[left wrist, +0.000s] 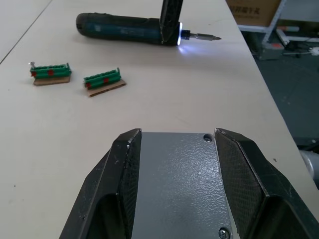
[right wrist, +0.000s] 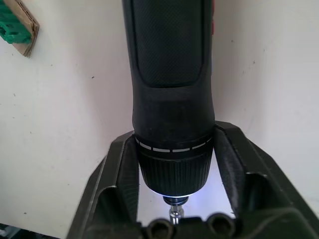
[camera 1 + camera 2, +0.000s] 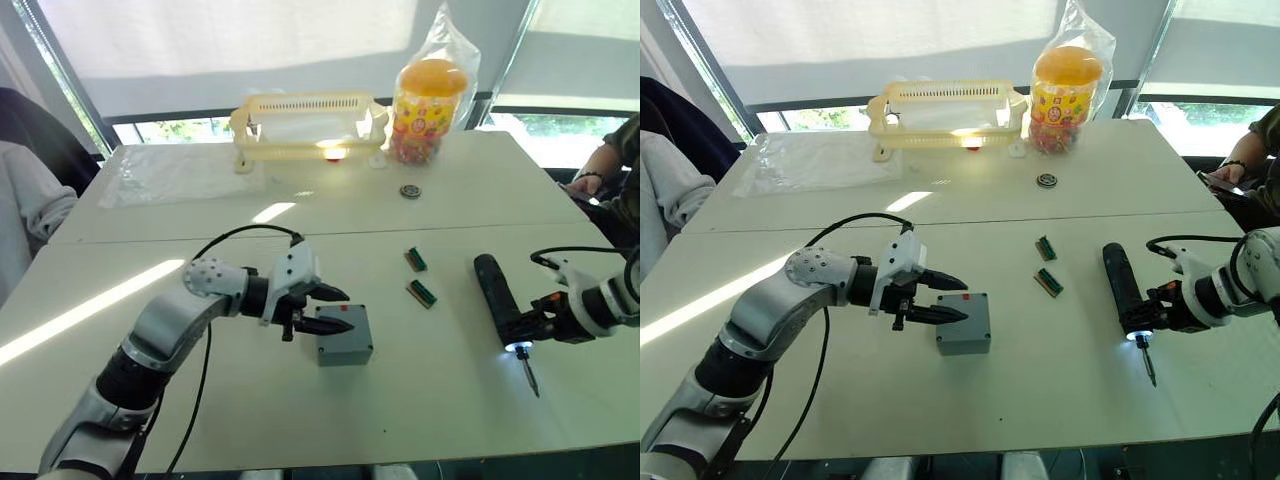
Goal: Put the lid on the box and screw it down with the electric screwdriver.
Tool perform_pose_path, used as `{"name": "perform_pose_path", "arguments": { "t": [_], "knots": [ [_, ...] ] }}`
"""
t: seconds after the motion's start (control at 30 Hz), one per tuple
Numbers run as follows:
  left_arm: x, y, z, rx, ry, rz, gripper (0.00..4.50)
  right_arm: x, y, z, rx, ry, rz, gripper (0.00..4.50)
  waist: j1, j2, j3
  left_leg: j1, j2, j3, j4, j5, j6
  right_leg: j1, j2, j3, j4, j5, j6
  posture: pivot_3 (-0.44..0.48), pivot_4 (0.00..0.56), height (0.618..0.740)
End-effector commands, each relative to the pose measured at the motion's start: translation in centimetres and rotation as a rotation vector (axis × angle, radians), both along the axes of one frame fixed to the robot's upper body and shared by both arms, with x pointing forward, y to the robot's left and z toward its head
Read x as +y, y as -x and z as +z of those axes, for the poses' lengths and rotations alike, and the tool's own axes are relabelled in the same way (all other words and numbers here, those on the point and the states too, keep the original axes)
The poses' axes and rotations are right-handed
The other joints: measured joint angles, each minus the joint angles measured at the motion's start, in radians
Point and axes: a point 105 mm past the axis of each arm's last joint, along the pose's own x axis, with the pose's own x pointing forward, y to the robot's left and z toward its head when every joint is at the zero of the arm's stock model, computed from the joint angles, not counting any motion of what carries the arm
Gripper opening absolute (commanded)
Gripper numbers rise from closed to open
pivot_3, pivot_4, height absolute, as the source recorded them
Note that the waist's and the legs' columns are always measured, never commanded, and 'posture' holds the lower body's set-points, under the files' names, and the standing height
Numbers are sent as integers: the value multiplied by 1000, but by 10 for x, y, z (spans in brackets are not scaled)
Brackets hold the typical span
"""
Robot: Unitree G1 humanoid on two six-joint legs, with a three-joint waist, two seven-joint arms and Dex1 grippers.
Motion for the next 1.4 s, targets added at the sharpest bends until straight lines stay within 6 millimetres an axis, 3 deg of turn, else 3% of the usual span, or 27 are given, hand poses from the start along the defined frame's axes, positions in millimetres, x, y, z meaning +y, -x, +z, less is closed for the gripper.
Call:
{"name": "perform_pose_path", "arguments": {
  "t": [0.03,0.07,0.13,0.27,0.37,0.43,0.5,0.57,0.67,0.73,0.8,1.03,1.4],
  "knots": [
    [26,-17,17,-55,30,142,2349,0,-8,11,-50,19,12,4065,1,0,0,0,0,0,0,0,0,0,0,0,0,0,0,0,150,740],
    [33,-21,19,-56,32,179,2349,0,-8,11,-51,19,17,4457,1,0,0,0,0,-1,0,0,0,0,0,0,1,0,0,0,150,740],
    [48,-29,19,-54,25,252,2349,-2,-10,12,-73,39,22,4457,2,0,0,0,0,-1,0,0,0,0,0,0,1,0,0,0,150,740],
    [81,-31,5,-12,-22,364,2349,-7,-31,44,-330,164,152,4457,0,0,0,0,0,0,0,0,0,0,0,0,1,0,0,0,150,740],
    [81,-18,-14,75,-28,351,2349,40,-33,90,-615,28,393,4457,1,1,0,0,0,0,-1,0,-1,-1,0,0,1,0,0,0,150,740],
    [77,-13,-22,115,-23,341,2349,70,-18,97,-714,-38,565,4457,3,0,0,0,0,-1,-1,0,-1,-1,0,-1,1,0,0,0,150,740],
    [70,-10,-31,160,-10,330,2349,103,10,80,-696,-102,731,4457,12,-5,-2,0,1,-4,-1,0,-1,1,0,-4,1,0,0,0,150,740],
    [68,-9,-37,184,-3,330,2349,118,27,67,-680,-129,802,4457,21,-7,-2,1,1,-6,-1,0,-1,3,1,-6,1,0,0,0,150,740],
    [59,-15,-52,191,-18,338,2349,144,54,28,-628,-160,897,4457,29,-6,-2,1,0,-4,3,0,-1,5,-1,-4,1,0,0,0,150,740],
    [51,-20,-58,203,-16,326,2349,158,65,0,-612,-183,902,4457,30,-7,-2,3,0,-5,7,0,-1,9,-1,-5,1,0,1,0,150,740],
    [46,-20,-60,208,-29,293,2349,166,67,-13,-627,-197,874,4457,28,-7,-2,3,0,-6,13,0,-1,11,0,-5,1,0,-1,0,150,740],
    [27,-26,-60,170,-44,218,2349,187,58,-27,-656,-268,768,4457,22,-8,-2,3,0,-4,15,1,-2,12,-1,-3,1,2,-4,0,150,740],
    [-12,-69,-57,38,-20,215,2349,211,75,-32,-608,-326,767,4457,29,-8,-2,2,0,-5,15,1,-2,12,0,-3,1,4,-2,0,150,740]
  ]
}}
